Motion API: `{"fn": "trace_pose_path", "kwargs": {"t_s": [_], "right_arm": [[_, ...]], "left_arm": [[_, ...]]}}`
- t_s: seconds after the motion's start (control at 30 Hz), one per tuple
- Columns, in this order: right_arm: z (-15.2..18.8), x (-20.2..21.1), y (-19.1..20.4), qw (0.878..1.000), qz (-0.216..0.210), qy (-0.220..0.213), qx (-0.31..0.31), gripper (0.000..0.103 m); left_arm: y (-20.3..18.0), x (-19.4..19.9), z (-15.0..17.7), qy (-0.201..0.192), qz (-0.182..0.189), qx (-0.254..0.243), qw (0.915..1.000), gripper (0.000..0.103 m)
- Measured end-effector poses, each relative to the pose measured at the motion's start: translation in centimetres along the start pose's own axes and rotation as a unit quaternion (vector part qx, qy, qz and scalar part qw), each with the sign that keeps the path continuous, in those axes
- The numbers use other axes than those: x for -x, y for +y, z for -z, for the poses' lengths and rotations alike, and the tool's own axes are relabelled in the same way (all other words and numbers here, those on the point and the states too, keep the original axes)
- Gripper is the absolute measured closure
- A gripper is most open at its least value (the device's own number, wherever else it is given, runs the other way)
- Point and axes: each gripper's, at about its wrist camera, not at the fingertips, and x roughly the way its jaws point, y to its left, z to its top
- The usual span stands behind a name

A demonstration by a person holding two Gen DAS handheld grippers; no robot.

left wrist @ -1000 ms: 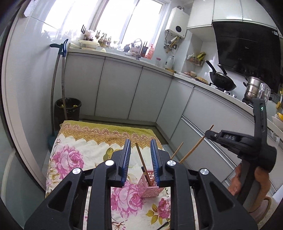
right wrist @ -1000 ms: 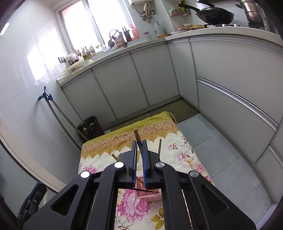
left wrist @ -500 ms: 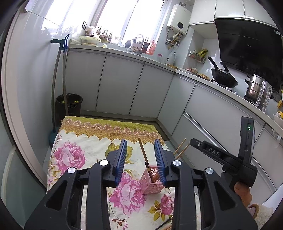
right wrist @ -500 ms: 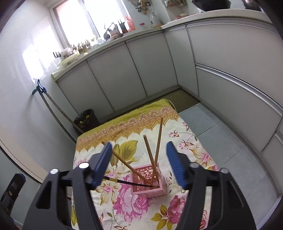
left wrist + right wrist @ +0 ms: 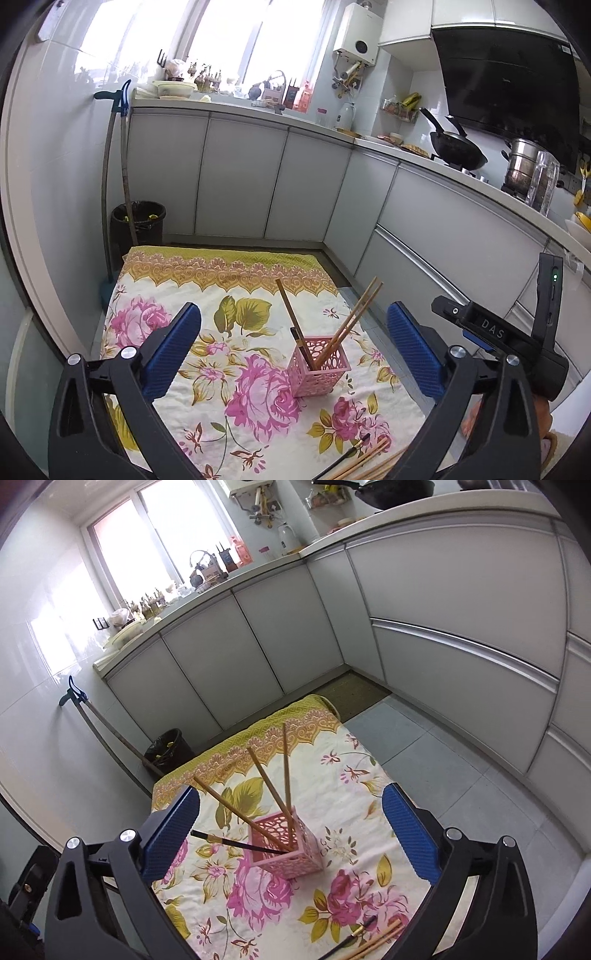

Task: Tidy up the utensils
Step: 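Return the left tool to the chopsticks and grasp the next one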

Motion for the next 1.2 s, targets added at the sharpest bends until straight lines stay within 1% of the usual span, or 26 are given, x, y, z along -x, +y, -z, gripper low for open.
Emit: {"fn": "trace_pose_path", "kwargs": {"t_s": [0.13,0.2,0.27,0.3,0.37,0.43,0.5,0.53,0.6,0.7,0.77,0.8,0.87,1.07,1.17,1.2], "right_arm": [[2.7,0.9,-3.7,0.999,0.024,0.033,-0.024,0.007],[4.4,1.4,-5.9,0.997,0.027,0.055,-0.043,0.007],[6.3,1.9,-8.3,0.994,0.036,0.078,-0.067,0.007],[7.4,2.1,-9.3,0.992,0.037,0.091,-0.077,0.007],[9.3,2.3,-11.3,0.987,0.041,0.124,-0.094,0.007],[10.9,2.2,-13.0,0.98,0.038,0.155,-0.117,0.007],[12.0,2.2,-14.5,0.971,0.024,0.183,-0.149,0.007],[12.5,2.2,-15.2,0.967,0.017,0.191,-0.166,0.007],[13.2,2.3,-16.3,0.961,0.01,0.201,-0.19,0.007],[13.9,1.9,-17.2,0.955,0.013,0.216,-0.204,0.007],[14.3,1.8,-17.7,0.95,0.012,0.227,-0.215,0.007],[14.4,1.8,-18.0,0.948,0.011,0.231,-0.219,0.007],[14.5,1.6,-18.4,0.944,0.008,0.236,-0.229,0.007],[14.6,1.8,-19.8,0.936,-0.009,0.237,-0.261,0.007],[14.6,1.7,-19.8,0.935,-0.014,0.239,-0.262,0.007],[14.6,1.7,-19.7,0.935,-0.016,0.24,-0.261,0.007]], "left_arm": [[-1.7,-1.1,1.1,0.039,0.008,-0.039,0.9985,0.007],[-2.5,-1.9,2.0,0.067,0.017,-0.058,0.996,0.007],[-3.6,-3.0,3.1,0.104,0.034,-0.082,0.9906,0.007],[-4.2,-3.7,3.9,0.127,0.044,-0.096,0.9863,0.007],[-5.9,-5.5,5.9,0.179,0.066,-0.131,0.9728,0.007],[-7.4,-7.1,8.0,0.221,0.083,-0.156,0.9592,0.007],[-8.9,-8.9,10.1,0.263,0.102,-0.176,0.9432,0.007],[-9.4,-9.6,11.1,0.28,0.107,-0.183,0.9364,0.007],[-10.3,-10.9,12.6,0.307,0.106,-0.193,0.926,0.007],[-11.4,-12.4,14.2,0.34,0.108,-0.203,0.9121,0.007],[-12.0,-13.4,14.6,0.357,0.11,-0.209,0.9037,0.007],[-12.4,-14.1,14.9,0.368,0.11,-0.214,0.8981,0.007],[-13.1,-15.3,15.2,0.387,0.101,-0.226,0.8882,0.007],[-14.9,-18.1,16.4,0.428,0.091,-0.266,0.8588,0.007],[-15.4,-19.5,17.4,0.449,0.091,-0.276,0.845,0.007],[-15.5,-19.9,17.6,0.452,0.086,-0.281,0.8419,0.009]]}}
